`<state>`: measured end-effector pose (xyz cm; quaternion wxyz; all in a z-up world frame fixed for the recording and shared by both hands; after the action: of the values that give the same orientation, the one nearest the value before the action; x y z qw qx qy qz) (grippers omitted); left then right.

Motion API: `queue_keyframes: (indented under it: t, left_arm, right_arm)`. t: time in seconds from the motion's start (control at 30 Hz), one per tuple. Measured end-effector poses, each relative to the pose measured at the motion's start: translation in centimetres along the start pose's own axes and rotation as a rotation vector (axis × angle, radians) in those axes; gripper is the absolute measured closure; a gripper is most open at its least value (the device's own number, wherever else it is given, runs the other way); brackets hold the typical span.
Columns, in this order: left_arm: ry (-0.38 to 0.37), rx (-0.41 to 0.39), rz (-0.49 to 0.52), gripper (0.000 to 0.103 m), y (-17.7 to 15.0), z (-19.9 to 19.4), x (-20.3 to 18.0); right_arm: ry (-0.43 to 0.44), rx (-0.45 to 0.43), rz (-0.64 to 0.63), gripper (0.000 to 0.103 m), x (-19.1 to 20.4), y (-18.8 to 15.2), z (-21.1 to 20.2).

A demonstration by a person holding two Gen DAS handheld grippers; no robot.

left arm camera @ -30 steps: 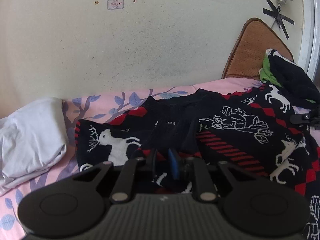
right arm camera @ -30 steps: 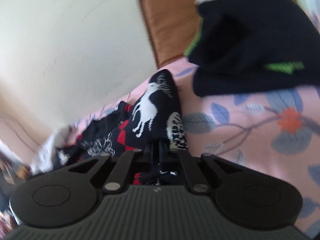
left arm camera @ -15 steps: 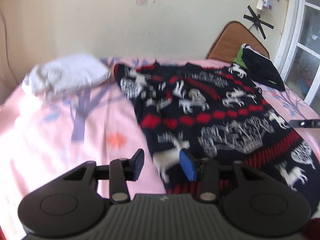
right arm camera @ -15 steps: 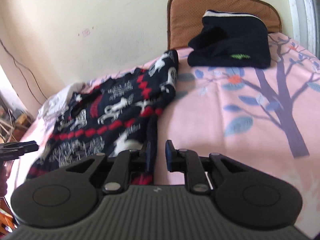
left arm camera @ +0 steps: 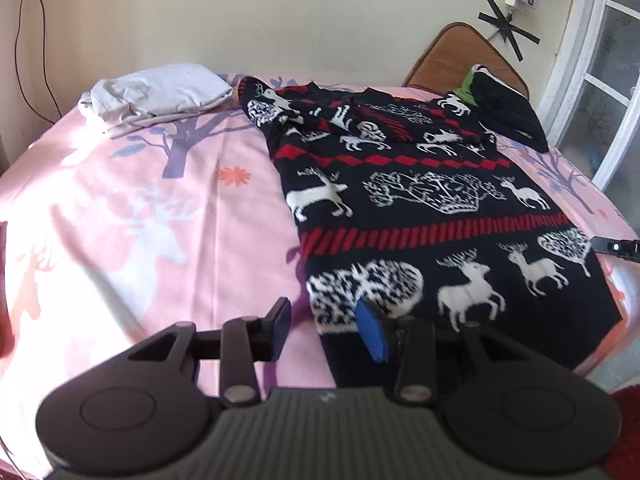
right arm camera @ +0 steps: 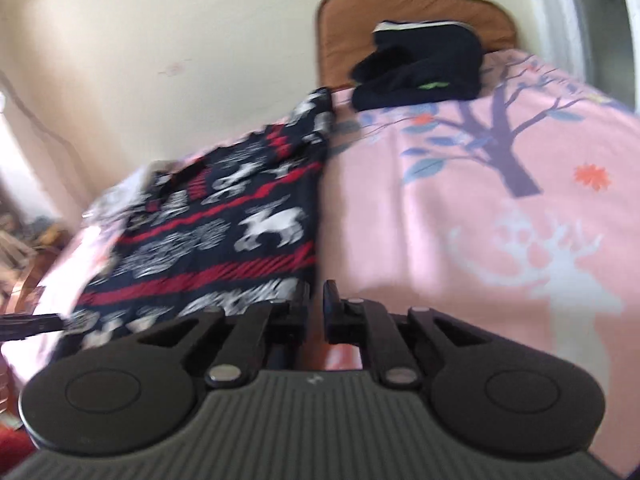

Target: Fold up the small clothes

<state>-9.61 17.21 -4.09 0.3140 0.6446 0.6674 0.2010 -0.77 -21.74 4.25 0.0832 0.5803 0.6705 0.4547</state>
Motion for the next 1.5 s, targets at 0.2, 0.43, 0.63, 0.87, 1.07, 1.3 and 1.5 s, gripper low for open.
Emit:
queue_keyframes:
  t: [0.2, 0.43, 0.63, 0.87, 1.07, 1.3, 1.5]
  left_arm:
    - [-0.076, 0.056, -0.062, 0.067, -3.2, -1.6, -1.8]
    - [0.0, 0.029, -0.045, 0.095, -3.0, -2.7, -2.2]
    - [-0.121, -0.128, -0.29, 0.095, 3.4, -4.7, 1.6]
    - [0.03, -0.189, -0.477, 0.063, 12.9, 2.4, 6.8]
    - [0.026, -0.135, -0.494, 0.041, 9.9, 4.4, 8.0]
    - [0.049, -0.059, -0.325, 0.096, 8.1, 6.8, 4.3]
    - [0.164, -0.015, -0.153, 0.09, 8.9, 8.1, 4.4]
  right_arm:
    - [0.105, 0.104, 0.026, 0.066, 1.5, -4.5, -3.4]
    - [0.139, 0.089, -0.1, 0.096, 4.0, -5.7, -3.5]
    - [0.246, -0.109, -0.088, 0.096, 4.2, 1.3, -5.1]
    - [0.195, -0.239, 0.063, 0.089, 2.4, 11.9, 2.4]
    - [0.071, -0.186, 0.109, 0.066, -0.7, 11.5, 7.1]
    - [0.082, -0.068, 0.109, 0.093, -1.2, 5.4, 5.9]
    - [-0.067, -0.042, 0.038, 0.095, -1.7, 3.7, 5.3]
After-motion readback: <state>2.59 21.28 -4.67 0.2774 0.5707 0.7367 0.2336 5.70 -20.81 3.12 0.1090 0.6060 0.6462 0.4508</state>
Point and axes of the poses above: each gripper's, at about its wrist camera, not at the fingertips, and z roughly the way its jaws point, x to its left, y to its top, the point moved 9 cm from there along z, roughly the way its jaws point, and after that the axes turned 1 degree about y, right-handed, at the moved point
